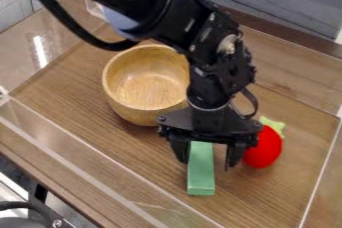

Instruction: Put the green block in the brown bowl

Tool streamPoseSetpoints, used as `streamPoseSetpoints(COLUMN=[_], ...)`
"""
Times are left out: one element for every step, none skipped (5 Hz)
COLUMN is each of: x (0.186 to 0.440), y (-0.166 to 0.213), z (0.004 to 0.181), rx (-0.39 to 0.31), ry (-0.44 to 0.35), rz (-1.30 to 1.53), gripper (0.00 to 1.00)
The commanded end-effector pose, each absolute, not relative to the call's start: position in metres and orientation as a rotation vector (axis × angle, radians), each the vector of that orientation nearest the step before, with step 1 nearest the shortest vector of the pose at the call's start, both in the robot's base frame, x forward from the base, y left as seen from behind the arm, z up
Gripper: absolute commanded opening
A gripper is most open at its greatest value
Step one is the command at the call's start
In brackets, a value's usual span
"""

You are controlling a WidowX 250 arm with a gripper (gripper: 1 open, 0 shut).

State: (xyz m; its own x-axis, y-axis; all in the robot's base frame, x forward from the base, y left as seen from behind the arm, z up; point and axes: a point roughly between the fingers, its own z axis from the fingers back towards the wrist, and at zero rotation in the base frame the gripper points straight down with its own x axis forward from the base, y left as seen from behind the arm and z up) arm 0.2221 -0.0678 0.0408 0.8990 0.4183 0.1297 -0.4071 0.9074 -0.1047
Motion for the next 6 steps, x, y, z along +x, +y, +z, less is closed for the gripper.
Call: streamPoseSetpoints(x=[0.229,0.228,0.229,0.232,0.238,0.249], y=[-0.068,-0.066,-0.064,-0.059,-0.047,-0.031], z=[0.043,0.047,0.063,0.085,0.111,0.133], rx=[-0.080,-0.078,-0.093,-0.121,-0.155,-0.179], ry=[-0.174,-0.174,-0.186,-0.209,-0.231,-0.259], rz=[0.428,0.430,0.429,0.432,0.456,0.496], gripper=[0.00,0.00,0.00,0.00,0.00,0.00])
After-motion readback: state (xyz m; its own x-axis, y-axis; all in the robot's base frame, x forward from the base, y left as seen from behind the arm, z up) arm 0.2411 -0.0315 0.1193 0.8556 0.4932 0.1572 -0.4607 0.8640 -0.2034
